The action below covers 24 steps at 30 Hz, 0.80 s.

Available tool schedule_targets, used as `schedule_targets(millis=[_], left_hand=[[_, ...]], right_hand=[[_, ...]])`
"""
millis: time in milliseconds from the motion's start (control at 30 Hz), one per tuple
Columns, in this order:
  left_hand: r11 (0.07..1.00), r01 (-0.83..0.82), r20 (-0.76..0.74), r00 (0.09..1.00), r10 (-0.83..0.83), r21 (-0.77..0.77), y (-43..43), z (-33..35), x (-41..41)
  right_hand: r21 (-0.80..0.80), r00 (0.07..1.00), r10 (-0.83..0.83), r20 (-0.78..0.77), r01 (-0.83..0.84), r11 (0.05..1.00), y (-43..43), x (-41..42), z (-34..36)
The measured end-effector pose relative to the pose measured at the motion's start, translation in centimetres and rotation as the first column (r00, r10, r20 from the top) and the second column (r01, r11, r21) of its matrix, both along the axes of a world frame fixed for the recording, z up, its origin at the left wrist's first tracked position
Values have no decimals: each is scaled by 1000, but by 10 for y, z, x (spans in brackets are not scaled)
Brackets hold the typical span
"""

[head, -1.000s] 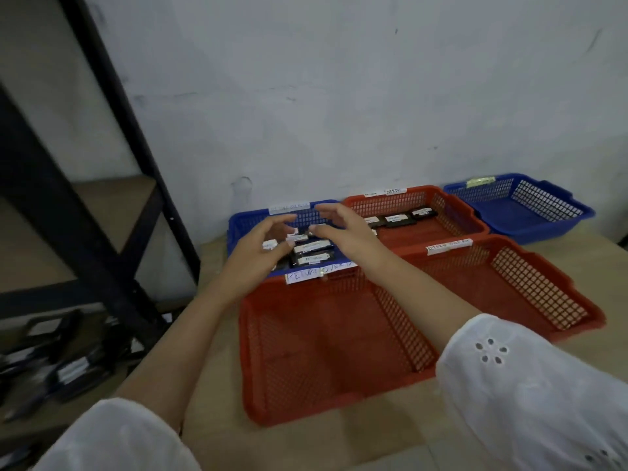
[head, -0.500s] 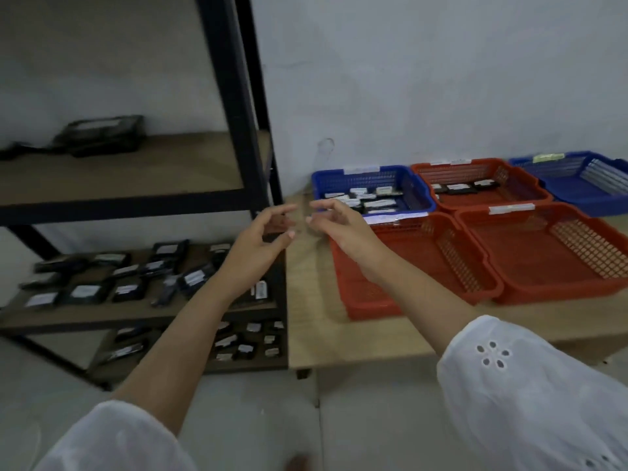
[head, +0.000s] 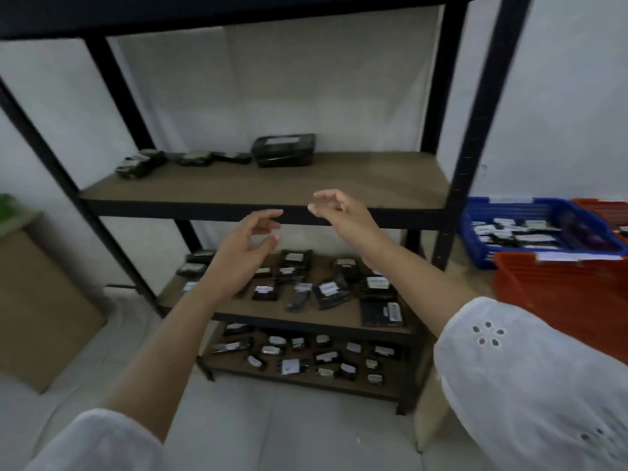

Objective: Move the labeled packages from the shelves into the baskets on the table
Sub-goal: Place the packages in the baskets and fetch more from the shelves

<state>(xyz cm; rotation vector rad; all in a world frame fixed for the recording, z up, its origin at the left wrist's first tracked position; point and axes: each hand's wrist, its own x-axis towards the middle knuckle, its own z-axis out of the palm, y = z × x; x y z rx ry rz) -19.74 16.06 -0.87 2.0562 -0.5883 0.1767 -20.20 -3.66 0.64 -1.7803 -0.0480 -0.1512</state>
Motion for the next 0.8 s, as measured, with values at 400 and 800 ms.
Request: schedule_targets(millis=[400, 800], left_hand=[[986, -159, 8, 987, 159, -44, 146, 3, 132], [967, -231, 21, 972, 234, -104, 184, 6, 297]], right_hand=[[-64, 997, 73, 0, -73, 995, 155, 140, 3], [-215, 998, 33, -60, -45, 976, 197, 355, 12]])
